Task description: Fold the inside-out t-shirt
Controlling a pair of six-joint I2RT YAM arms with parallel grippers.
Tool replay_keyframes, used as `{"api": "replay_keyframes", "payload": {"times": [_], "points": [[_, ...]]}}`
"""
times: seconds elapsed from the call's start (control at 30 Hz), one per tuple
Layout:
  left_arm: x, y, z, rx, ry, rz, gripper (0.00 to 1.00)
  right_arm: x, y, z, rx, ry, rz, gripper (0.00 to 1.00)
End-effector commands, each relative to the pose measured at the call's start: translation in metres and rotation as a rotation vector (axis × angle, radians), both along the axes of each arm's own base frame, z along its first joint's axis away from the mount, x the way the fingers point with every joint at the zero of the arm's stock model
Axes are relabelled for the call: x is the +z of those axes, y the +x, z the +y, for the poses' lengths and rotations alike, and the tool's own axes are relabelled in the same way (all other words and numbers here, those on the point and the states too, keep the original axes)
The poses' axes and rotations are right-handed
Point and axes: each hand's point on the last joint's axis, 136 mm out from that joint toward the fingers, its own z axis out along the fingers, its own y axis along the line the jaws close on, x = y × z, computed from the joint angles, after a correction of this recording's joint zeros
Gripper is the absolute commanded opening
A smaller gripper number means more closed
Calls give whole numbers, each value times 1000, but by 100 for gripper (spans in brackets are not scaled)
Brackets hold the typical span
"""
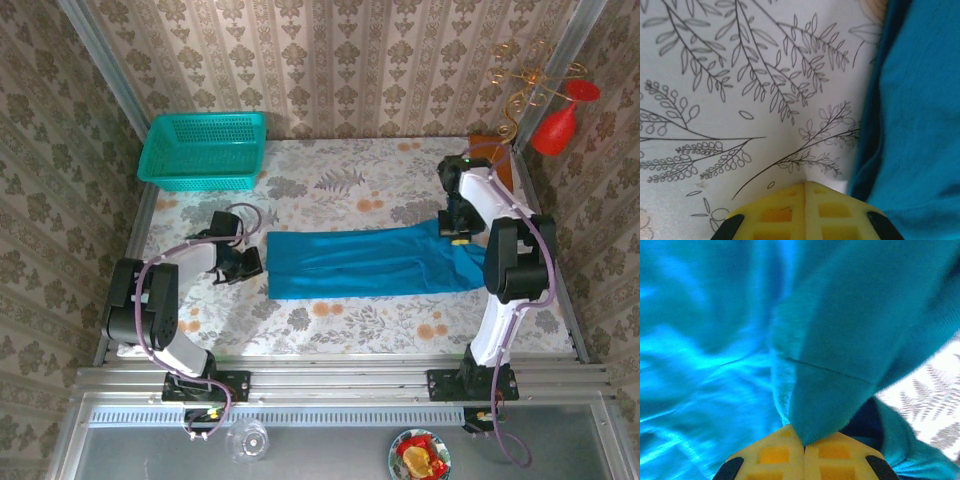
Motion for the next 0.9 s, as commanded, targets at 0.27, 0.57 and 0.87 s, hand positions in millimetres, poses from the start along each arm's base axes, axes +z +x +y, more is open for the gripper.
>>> {"api": "replay_keyframes", "payload": {"times": [0.27,0.57,0.87], "points": [[-15,-7,-24,-43,-28,48,3,13,-18,195,94,487,20,0],[-19,-7,-33,-72,-38,53,2,28,-14,313,222,634,12,0],[-22,-9,-35,-83,-44,55,1,28,2,382,256,711,5,0]]}}
